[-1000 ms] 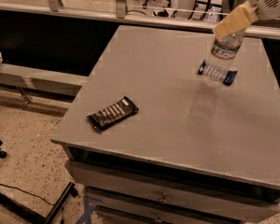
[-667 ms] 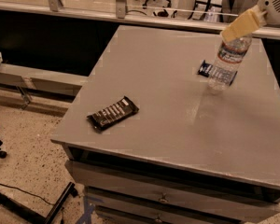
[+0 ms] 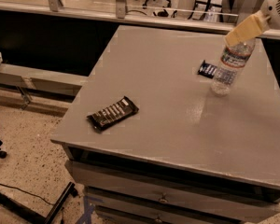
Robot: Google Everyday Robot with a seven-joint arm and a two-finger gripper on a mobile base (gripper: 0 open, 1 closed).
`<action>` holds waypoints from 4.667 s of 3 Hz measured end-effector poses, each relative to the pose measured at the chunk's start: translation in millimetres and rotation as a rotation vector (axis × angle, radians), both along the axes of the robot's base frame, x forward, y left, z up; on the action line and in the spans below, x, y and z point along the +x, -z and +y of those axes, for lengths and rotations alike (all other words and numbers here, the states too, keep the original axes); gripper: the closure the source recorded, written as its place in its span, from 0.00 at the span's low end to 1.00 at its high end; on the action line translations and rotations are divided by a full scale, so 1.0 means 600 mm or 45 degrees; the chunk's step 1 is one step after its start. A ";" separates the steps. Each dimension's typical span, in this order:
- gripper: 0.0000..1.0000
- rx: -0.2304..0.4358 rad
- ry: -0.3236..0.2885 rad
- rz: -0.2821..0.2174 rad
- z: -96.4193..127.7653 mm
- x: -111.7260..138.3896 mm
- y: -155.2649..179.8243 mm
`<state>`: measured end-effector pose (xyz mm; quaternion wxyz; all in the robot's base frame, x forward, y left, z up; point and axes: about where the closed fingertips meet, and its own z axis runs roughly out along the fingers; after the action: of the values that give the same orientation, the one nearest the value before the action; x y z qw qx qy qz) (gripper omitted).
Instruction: Move water bottle near rxbar blueberry
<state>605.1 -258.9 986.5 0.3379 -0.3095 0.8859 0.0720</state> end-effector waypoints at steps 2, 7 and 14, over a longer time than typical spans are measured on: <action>1.00 -0.008 0.027 0.047 -0.012 -0.005 0.011; 0.59 0.010 0.052 0.027 -0.017 -0.017 0.010; 0.00 0.051 0.014 -0.126 -0.087 -0.075 -0.046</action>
Offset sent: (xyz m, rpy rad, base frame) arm -0.0072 -0.0156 -0.0051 -0.0101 0.0499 -0.0416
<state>560.1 -311.0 1014.4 0.3878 -0.3011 0.8682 0.0726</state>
